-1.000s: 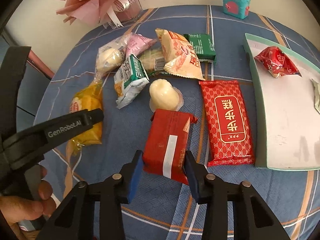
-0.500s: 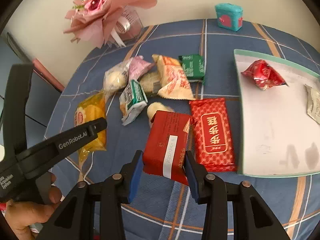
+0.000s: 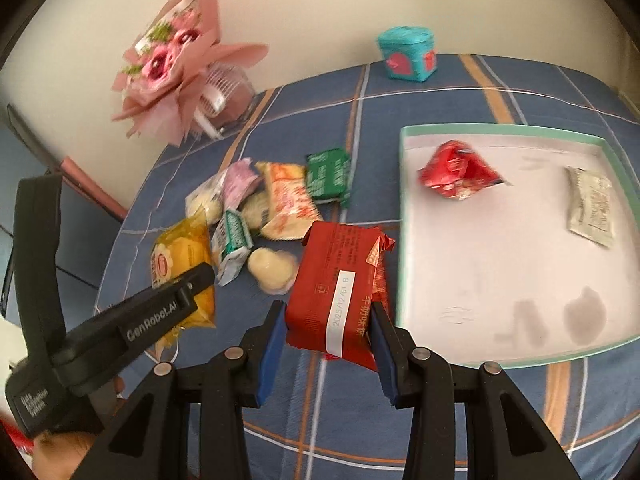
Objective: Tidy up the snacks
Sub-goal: 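Carry both packets into the tray and open both tools to release them, then lift both open tools out of the tray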
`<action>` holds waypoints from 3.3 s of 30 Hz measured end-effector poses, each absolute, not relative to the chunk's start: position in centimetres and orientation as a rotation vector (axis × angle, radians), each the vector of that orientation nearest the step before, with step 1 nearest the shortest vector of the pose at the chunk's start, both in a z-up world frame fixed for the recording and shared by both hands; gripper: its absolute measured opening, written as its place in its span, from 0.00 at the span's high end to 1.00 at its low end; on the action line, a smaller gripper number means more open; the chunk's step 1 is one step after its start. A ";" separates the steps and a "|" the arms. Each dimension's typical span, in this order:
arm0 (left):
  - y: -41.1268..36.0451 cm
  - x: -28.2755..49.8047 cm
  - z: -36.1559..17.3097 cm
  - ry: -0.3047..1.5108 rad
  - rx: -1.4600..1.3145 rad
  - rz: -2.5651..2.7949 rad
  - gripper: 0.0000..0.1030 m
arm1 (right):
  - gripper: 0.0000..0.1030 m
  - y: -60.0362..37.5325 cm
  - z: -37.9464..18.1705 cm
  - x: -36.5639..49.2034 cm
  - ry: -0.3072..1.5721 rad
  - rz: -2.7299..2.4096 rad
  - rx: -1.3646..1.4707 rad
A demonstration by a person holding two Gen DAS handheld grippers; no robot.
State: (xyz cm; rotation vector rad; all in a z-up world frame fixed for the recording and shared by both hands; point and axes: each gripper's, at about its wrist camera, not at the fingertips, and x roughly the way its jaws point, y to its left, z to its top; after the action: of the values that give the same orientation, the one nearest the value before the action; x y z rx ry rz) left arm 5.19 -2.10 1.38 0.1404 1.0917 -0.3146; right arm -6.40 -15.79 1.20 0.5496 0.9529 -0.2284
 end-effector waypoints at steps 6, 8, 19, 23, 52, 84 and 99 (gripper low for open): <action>-6.0 2.7 1.8 1.064 0.178 -0.379 0.58 | 0.58 -18.8 1.7 -8.4 0.928 -0.282 0.588; -7.2 1.9 1.8 1.057 0.193 -0.401 0.58 | 0.58 -20.0 1.8 -9.2 0.919 -0.307 0.602; -13.0 -2.5 1.3 1.019 0.306 -0.508 0.58 | 0.58 -26.7 1.3 -13.7 0.898 -0.450 0.700; -14.9 -4.0 0.8 1.008 0.350 -0.547 0.58 | 0.58 -29.2 1.0 -15.7 0.888 -0.525 0.717; -21.9 -6.6 -2.7 0.969 0.498 -0.630 0.58 | 0.58 -36.5 -2.2 -19.6 0.904 -0.716 0.772; -20.6 -5.2 -0.5 0.954 0.441 -0.629 0.42 | 0.49 -35.0 -0.5 -18.0 0.943 -0.728 0.644; -13.8 -1.6 -0.8 1.067 0.261 -0.457 0.42 | 0.49 -30.8 0.0 -17.0 1.021 -0.645 0.562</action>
State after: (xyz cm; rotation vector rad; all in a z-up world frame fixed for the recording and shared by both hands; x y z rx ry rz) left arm -1.58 -13.83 -0.84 0.2613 1.0675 -0.4573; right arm -16.97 -30.81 0.01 0.5618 1.0209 -0.6452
